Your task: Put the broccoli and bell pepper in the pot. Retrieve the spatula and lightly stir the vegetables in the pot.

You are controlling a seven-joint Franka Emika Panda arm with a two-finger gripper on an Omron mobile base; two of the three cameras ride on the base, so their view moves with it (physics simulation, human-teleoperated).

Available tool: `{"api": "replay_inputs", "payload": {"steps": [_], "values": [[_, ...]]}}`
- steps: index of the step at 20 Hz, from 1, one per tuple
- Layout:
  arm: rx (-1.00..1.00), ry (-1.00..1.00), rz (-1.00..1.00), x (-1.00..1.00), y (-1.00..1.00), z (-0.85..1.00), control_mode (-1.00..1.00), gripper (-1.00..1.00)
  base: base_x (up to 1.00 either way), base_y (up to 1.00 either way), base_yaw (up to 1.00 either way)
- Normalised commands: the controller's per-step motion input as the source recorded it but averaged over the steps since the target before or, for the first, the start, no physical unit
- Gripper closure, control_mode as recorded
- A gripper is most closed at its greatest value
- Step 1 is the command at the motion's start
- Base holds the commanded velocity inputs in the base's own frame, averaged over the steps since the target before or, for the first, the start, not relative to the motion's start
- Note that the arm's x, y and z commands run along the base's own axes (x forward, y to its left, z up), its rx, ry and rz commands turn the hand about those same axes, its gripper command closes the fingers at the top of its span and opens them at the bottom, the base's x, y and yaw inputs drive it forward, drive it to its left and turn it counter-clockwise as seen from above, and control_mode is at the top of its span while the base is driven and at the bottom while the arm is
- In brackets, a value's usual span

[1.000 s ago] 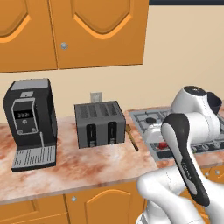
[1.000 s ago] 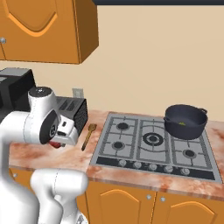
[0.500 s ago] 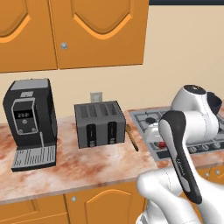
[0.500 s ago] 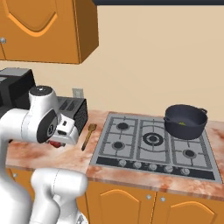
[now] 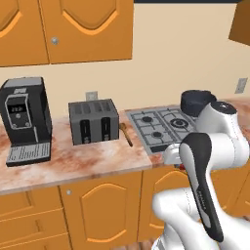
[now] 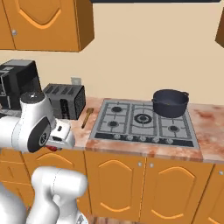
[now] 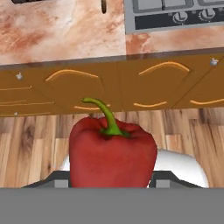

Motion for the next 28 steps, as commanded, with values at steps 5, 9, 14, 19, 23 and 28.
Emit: {"api": "replay_inputs", "payload": {"steps": [5,9,14,19,23,28], "values": [[0.0,0.0,0.0,0.0,0.0,0.0,1.0,1.0,-0.09,-1.0,-0.22],[0.0,0.0,0.0,0.0,0.0,0.0,1.0,1.0,0.01,-1.0,-0.3],[0.0,0.0,0.0,0.0,0.0,0.0,1.0,1.0,0.25,-0.96,-0.02],[0.0,0.0,0.0,0.0,0.0,0.0,1.0,1.0,0.51,-0.57,0.13],[0.0,0.0,0.0,0.0,0.0,0.0,1.0,1.0,0.95,0.04,0.28],[0.0,0.0,0.0,0.0,0.0,0.0,1.0,1.0,1.0,0.01,0.11]]}}
